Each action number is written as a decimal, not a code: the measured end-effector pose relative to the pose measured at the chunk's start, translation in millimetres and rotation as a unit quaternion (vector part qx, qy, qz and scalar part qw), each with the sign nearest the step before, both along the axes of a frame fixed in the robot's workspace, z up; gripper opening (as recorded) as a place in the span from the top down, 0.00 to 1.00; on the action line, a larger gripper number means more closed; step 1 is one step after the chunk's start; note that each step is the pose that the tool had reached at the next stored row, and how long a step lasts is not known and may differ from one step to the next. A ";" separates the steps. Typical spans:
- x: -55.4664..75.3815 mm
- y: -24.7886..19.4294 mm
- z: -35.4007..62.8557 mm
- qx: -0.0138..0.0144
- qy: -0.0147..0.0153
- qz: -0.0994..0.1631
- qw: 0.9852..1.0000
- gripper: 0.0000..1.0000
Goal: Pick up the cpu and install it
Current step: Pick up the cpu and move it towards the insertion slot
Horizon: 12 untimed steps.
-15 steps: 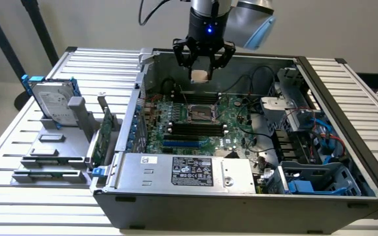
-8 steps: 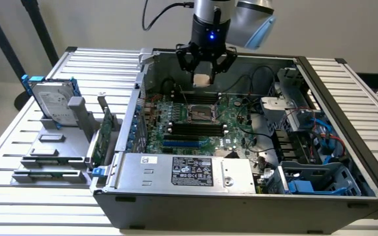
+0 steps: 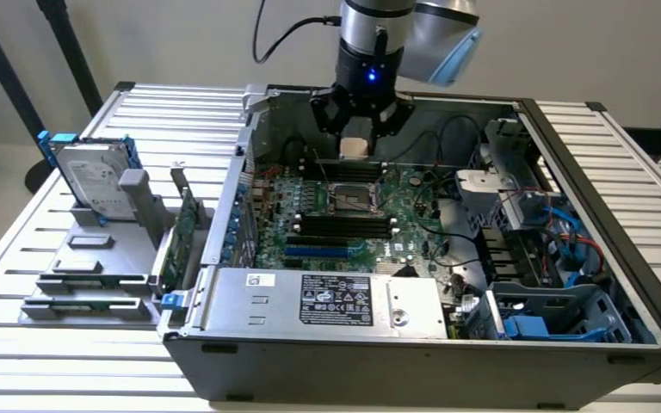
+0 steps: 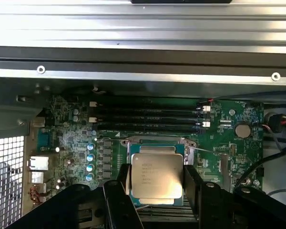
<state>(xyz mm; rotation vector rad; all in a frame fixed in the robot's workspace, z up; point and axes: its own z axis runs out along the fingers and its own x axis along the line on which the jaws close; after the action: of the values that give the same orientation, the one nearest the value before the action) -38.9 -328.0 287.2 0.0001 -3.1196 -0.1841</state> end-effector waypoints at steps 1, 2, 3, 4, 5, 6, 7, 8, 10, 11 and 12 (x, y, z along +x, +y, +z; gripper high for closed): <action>0.1 0.0 -1.8 0.000 0.000 0.000 1.000 0.45; 0.1 -0.1 -3.6 0.000 0.000 0.000 1.000 0.45; 0.2 -0.4 -5.5 0.000 0.000 0.000 1.000 0.45; 0.2 -0.8 -7.3 -0.001 0.000 0.000 1.000 0.45; 0.2 -1.3 -9.2 -0.001 0.000 0.000 1.000 0.45; 0.2 -1.9 -11.0 -0.001 0.000 0.000 1.000 0.45; 0.2 -2.6 -12.8 -0.001 0.000 0.000 1.000 0.45; 0.3 -3.9 -14.3 -0.001 0.000 0.000 1.000 0.45; 0.4 -4.6 -15.2 -0.001 0.000 0.000 1.000 0.45; 0.4 -4.6 -15.2 -0.001 0.000 0.000 1.000 0.45; 0.4 -4.6 -15.2 -0.001 0.000 0.000 1.000 0.45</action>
<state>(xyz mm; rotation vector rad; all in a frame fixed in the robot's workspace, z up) -38.5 -332.6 272.0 -0.0002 -3.1197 -0.1815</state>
